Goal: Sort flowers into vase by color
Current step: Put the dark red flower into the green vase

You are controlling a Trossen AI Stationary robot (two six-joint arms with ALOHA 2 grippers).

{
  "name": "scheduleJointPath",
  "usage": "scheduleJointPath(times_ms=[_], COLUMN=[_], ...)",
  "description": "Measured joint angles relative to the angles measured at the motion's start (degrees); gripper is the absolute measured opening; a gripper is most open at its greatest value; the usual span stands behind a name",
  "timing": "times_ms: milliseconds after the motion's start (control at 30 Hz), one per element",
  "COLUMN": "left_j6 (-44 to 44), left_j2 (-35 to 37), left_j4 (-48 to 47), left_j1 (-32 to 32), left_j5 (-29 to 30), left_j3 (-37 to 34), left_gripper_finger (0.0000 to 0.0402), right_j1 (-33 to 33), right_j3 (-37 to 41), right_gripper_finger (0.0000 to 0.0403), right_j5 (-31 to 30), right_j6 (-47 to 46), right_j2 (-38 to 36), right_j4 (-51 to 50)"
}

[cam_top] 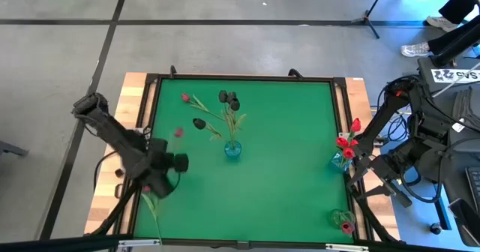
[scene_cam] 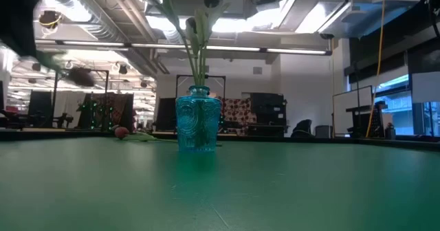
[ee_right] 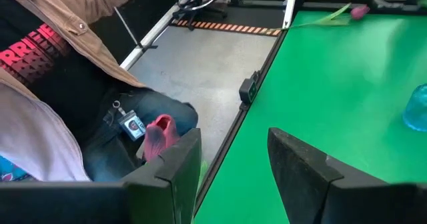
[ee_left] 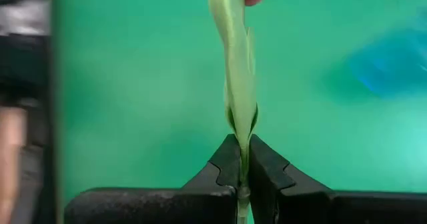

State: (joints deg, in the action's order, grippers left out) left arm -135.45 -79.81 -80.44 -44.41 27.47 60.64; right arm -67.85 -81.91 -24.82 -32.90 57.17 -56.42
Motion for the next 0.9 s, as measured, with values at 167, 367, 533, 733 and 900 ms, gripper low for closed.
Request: scheduleJointPath(times_ms=[167, 367, 533, 733, 900], left_j6=[9.54, 23.3, 47.63, 81.32, 105.53], left_j2=[-2.71, -8.62, -14.46, -21.4, -27.01], left_j4=[12.86, 35.97, 57.96, 85.97, 112.83], left_j1=[-9.87, -14.79, -13.13, -3.54, 3.41], left_j5=[12.97, 22.56, 41.5, 45.75, 35.88], left_j3=[4.31, 4.46, 4.46, 4.46, 4.46], left_gripper_finger=[0.0007, 0.0007, 0.0007, 0.0007, 0.0007], right_j1=[0.0, 0.0, 0.0, 0.06, 3.75], right_j3=[0.0, 0.0, 0.02, 0.02, 0.02], right_gripper_finger=[0.0172, 0.0172, 0.0172, 0.0174, 0.0209], right_j5=[-2.9, -9.51, -15.32, -20.09, -18.14], right_j6=[3.79, 9.55, 13.98, 16.68, 16.72], right_j2=[0.0, 0.0, 0.0, 0.33, 3.35], right_j4=[1.84, 4.68, 10.36, 14.44, 14.29])
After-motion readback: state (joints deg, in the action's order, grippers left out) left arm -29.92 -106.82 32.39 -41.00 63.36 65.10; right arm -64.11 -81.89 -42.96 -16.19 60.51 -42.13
